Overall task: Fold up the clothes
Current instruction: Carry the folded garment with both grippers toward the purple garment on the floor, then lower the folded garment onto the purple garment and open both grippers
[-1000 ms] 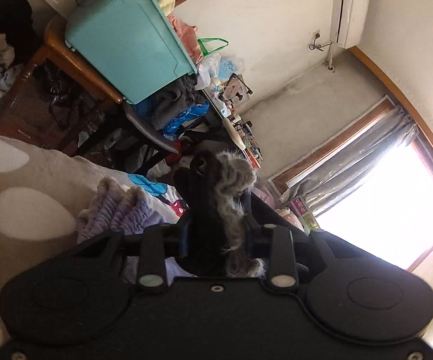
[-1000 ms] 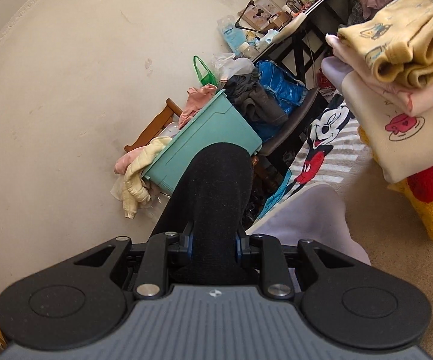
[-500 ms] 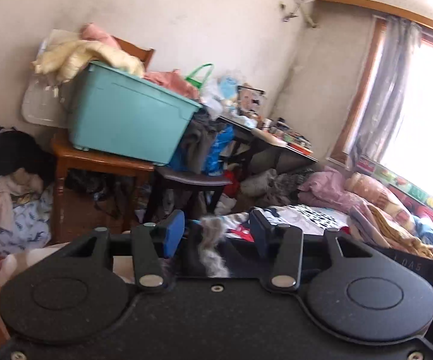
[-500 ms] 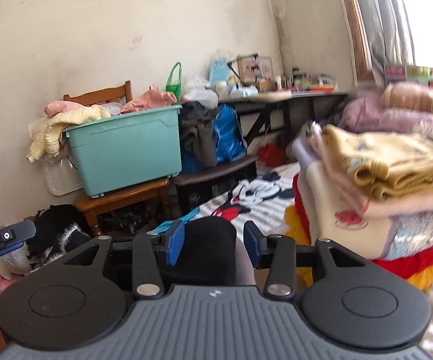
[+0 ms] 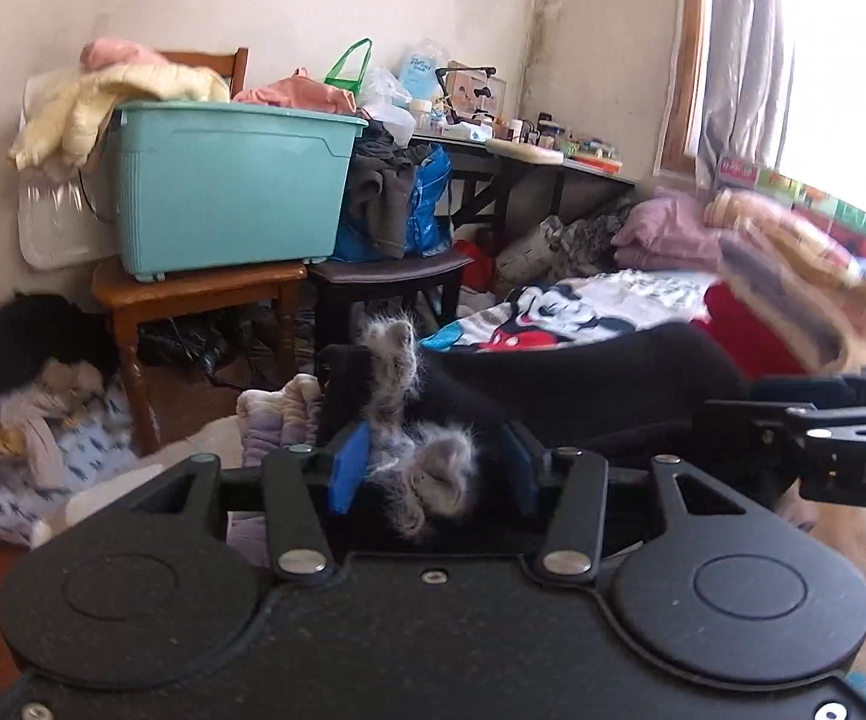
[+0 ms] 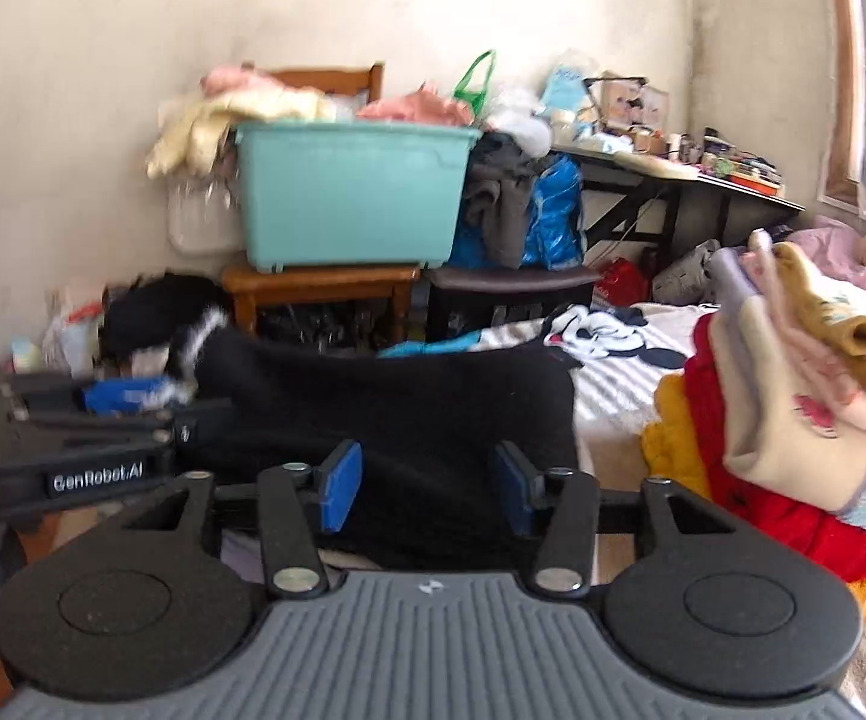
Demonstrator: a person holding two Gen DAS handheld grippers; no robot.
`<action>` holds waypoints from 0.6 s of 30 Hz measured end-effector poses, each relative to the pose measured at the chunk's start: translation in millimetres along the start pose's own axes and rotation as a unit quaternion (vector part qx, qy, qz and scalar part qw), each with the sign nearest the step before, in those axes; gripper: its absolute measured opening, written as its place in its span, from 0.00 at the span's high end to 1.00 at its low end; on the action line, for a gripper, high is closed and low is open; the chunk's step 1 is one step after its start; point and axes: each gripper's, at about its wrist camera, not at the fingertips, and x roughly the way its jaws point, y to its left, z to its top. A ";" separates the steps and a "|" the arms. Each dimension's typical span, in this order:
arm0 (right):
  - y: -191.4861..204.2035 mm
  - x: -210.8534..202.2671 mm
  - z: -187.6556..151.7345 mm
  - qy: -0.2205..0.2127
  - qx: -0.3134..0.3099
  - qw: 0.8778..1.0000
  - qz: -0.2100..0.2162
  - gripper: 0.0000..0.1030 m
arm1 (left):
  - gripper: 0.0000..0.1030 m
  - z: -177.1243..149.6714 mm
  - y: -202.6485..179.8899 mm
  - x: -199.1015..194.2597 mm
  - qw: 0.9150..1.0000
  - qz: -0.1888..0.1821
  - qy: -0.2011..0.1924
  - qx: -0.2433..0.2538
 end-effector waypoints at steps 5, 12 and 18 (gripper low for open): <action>-24.6 -17.1 6.4 0.012 0.106 0.994 0.004 0.38 | 0.28 21.7 18.0 -30.2 0.994 -0.040 -0.009 -0.106; -31.6 -42.9 16.3 0.071 0.198 0.978 -0.013 0.06 | 0.02 44.4 -4.4 -61.7 0.993 -0.028 0.025 -0.110; -16.7 -78.2 23.8 0.095 0.194 0.975 -0.046 0.00 | 0.00 48.2 -36.1 -97.1 0.998 0.000 0.037 -0.043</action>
